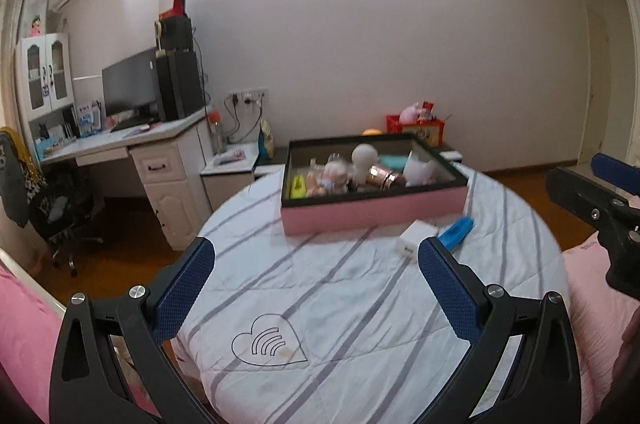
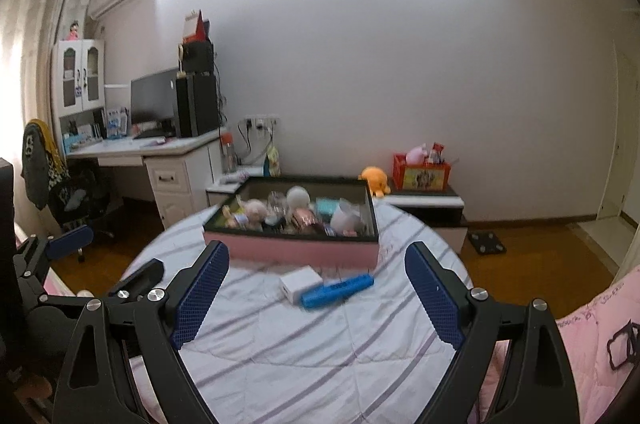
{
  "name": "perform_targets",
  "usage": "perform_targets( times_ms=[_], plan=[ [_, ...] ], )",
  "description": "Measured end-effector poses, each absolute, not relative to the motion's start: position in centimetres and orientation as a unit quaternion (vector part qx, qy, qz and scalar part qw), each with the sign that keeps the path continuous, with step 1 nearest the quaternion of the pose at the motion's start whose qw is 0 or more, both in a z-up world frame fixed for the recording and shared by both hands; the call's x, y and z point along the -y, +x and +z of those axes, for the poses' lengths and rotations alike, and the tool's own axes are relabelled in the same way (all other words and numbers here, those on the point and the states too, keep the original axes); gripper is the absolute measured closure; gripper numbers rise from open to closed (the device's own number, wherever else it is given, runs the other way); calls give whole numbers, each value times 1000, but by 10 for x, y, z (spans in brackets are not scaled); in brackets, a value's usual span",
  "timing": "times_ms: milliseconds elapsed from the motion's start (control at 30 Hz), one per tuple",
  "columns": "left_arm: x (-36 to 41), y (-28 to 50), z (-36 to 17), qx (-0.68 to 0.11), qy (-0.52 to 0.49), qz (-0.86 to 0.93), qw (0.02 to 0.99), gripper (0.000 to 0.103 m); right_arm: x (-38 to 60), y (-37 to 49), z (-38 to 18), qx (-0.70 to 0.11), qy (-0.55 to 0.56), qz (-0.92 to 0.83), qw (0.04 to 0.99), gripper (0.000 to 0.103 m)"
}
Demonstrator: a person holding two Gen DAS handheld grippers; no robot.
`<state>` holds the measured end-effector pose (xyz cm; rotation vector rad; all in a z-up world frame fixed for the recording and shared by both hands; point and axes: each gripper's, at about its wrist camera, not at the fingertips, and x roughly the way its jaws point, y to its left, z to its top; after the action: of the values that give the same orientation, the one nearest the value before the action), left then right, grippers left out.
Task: Organize rigid objects
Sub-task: 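Withdraw both tools from the box back over the bed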
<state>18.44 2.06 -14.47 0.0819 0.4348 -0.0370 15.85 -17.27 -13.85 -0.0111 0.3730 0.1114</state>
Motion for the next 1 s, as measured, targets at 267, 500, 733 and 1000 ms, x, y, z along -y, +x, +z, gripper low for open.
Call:
perform_targets(
  times_ms=[267, 500, 733, 1000],
  plan=[
    [-31, 213, -165, -262, 38, -14, 964, 0, 191, 188, -168, -237, 1, 36, 971, 12],
    [-56, 272, -168, -296, 15, -9, 955, 0, 204, 222, -198, -294, 15, 6, 956, 12],
    [-68, 338, -167, -314, 22, 4, 949, 0, 206, 272, -230, -362, 28, -12, 932, 12],
    [-77, 388, -173, -334, 26, 17, 942, 0, 179, 310, -255, -427, 8, 38, 904, 12]
  ],
)
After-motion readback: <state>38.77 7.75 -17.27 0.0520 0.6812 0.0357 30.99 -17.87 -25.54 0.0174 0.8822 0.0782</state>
